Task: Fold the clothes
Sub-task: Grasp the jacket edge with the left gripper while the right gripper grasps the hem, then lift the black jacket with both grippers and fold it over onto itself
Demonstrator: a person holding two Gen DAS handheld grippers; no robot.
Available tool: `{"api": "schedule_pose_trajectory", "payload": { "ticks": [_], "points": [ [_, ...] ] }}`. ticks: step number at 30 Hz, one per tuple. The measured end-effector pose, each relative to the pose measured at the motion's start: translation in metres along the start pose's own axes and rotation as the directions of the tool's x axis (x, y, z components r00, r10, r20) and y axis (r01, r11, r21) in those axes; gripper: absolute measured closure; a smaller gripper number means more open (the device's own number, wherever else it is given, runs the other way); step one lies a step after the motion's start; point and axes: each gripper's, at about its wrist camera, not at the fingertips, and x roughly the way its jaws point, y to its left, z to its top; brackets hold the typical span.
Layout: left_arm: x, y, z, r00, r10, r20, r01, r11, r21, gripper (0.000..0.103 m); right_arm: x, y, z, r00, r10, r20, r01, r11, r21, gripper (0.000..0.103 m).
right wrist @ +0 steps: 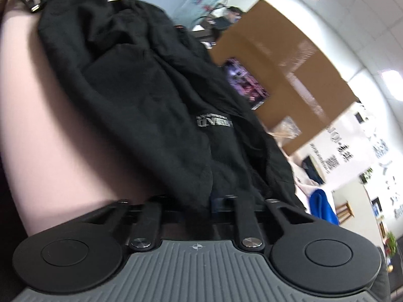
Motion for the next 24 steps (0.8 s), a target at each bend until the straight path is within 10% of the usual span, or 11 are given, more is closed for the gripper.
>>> {"api": "schedule_pose_trajectory", "payload": {
  "ticks": [16, 21, 24],
  "points": [
    [-0.011, 0.076, 0.053, 0.935, 0.286, 0.21, -0.301, 0.953, 0.04, 0.095, -0.004, -0.09, 0.027, 0.971, -0.041, 0.235, 0.017, 0.994, 0.105, 0.097],
    [0.026, 0.127, 0.073, 0.949, 0.258, 0.181, -0.268, 0.963, 0.038, 0.095, 0.025, -0.137, 0.04, 0.974, 0.014, 0.226, -0.043, 0.991, 0.125, 0.097],
    [0.062, 0.16, 0.079, 0.965, 0.224, 0.134, -0.223, 0.975, -0.025, 0.076, 0.055, -0.16, 0.042, 0.978, 0.071, 0.197, -0.104, 0.981, 0.166, 0.097]
  ]
}}
